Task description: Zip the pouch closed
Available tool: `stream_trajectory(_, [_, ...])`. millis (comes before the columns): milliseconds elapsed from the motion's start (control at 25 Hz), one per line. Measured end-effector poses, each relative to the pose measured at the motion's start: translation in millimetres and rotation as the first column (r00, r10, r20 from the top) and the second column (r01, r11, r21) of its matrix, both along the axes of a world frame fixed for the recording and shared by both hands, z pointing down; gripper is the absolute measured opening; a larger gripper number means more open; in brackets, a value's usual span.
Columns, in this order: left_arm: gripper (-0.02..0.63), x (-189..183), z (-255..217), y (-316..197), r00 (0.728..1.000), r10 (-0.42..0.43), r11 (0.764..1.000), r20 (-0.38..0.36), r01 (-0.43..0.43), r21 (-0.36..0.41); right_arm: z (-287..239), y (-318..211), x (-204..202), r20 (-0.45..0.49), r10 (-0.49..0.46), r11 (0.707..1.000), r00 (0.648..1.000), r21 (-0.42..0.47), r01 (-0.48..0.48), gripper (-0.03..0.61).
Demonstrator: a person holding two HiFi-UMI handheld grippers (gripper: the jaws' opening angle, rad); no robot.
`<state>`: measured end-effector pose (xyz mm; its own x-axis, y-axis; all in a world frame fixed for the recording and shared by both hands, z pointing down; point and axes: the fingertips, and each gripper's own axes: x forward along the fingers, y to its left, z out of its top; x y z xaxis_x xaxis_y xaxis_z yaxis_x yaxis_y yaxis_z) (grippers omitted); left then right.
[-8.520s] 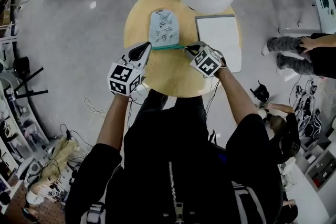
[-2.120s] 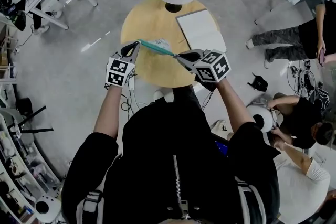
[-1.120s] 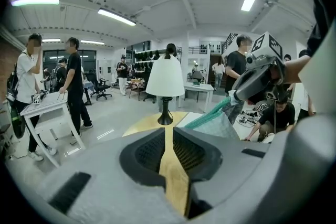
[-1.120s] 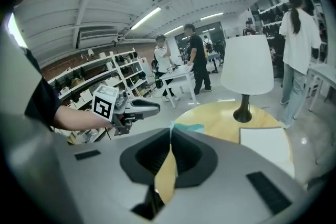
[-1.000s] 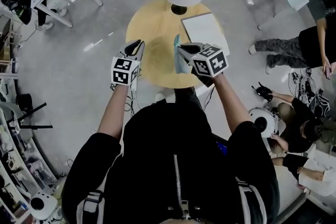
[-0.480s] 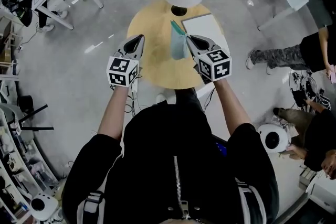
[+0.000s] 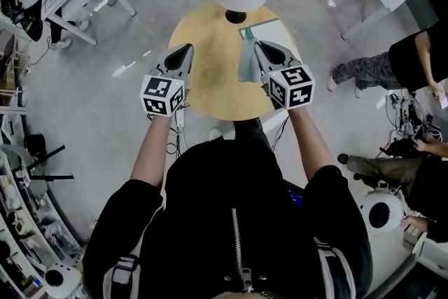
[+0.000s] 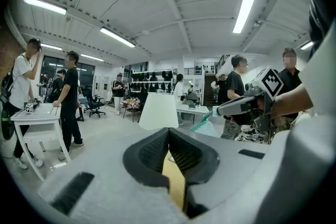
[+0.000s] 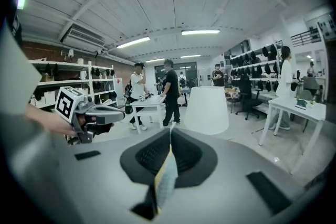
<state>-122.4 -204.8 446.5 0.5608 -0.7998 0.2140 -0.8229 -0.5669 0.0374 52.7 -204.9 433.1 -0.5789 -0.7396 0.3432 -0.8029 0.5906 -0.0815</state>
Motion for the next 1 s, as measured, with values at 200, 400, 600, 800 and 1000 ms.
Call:
stream_trajectory(200, [0.002, 3, 4, -1, 1.000, 0.008, 1.000, -0.010, -0.008, -0.011, -4, 2, -1, 0.002, -0.002, 1.000, 1.000, 0.009, 0.002, 0.014])
stream_trajectory(400, [0.002, 3, 7, 1, 1.000, 0.009, 1.000, -0.014, -0.009, -0.020, -6, 4, 0, 0.000, -0.002, 1.000, 1.000, 0.011, 0.002, 0.014])
stream_trajectory(600, [0.002, 2, 11, 2, 1.000, 0.012, 1.000, -0.016, -0.012, -0.027, -4, 6, -1, -0.004, 0.001, 1.000, 1.000, 0.007, -0.001, 0.014])
stream_trajectory(800, [0.002, 1, 15, 4, 1.000, 0.012, 0.999, -0.017, -0.012, -0.033, -3, 11, -4, -0.006, -0.011, 1.000, 1.000, 0.003, 0.011, 0.014])
stream_trajectory(1000, [0.002, 0, 14, 5, 1.000, 0.015, 0.999, -0.018, -0.016, -0.033, -9, 15, -10, -0.014, -0.039, 0.999, 0.999, 0.015, 0.039, 0.014])
